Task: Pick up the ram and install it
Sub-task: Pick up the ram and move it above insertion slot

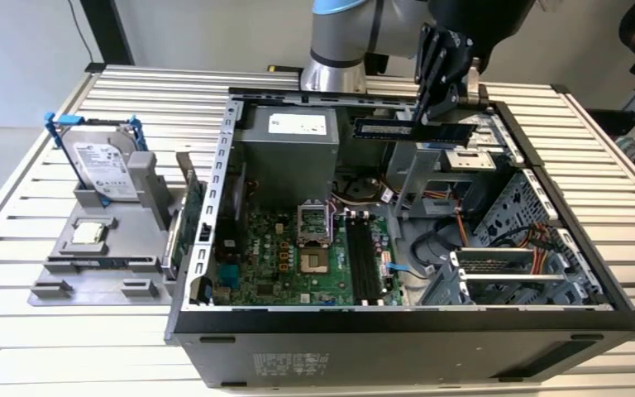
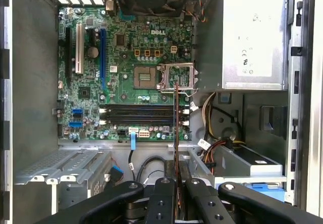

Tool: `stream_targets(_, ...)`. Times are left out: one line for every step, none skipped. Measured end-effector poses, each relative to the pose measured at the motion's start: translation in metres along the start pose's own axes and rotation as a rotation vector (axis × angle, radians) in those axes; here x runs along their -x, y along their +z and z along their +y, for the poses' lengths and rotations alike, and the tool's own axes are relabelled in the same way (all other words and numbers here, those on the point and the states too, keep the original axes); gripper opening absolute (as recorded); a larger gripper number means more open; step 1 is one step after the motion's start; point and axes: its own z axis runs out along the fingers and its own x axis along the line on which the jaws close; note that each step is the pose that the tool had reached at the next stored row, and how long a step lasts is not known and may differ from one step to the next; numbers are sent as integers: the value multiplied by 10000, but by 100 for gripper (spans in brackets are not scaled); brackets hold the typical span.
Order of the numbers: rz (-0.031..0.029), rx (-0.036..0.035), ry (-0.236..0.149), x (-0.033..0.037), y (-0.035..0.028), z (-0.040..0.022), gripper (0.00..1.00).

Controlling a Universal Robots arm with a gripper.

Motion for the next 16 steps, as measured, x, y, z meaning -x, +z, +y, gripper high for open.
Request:
stream_targets(1, 0, 0, 0, 0, 0, 0)
stream_targets(0, 0, 0, 0, 0, 0, 0)
stream_targets(0, 0, 1, 0, 0, 0, 0)
stream_targets(0, 0, 1, 0, 0, 0, 0)
stream_targets(0, 0, 1, 0, 0, 0, 0)
stream_targets(0, 0, 1, 0, 0, 0, 0)
stream_targets(1, 0, 1, 0, 0, 0, 0)
stream_targets(1, 0, 1, 1, 0, 0, 0)
stream_targets(-1, -1, 15, 1, 0, 0, 0)
stream_targets(-5, -6, 109, 1, 0, 0, 0)
stream_targets(-11, -17, 290, 1, 1, 0, 0)
stream_targets(-16, -27, 458, 1, 0, 0, 0)
stream_targets(-23, -38, 639, 1, 0, 0, 0)
stream_targets(-29, -49, 812, 1, 1, 0, 0)
stream_targets(-36, -59, 980, 1, 1, 0, 0)
stream_targets(-41, -67, 1132, 1, 1, 0, 0)
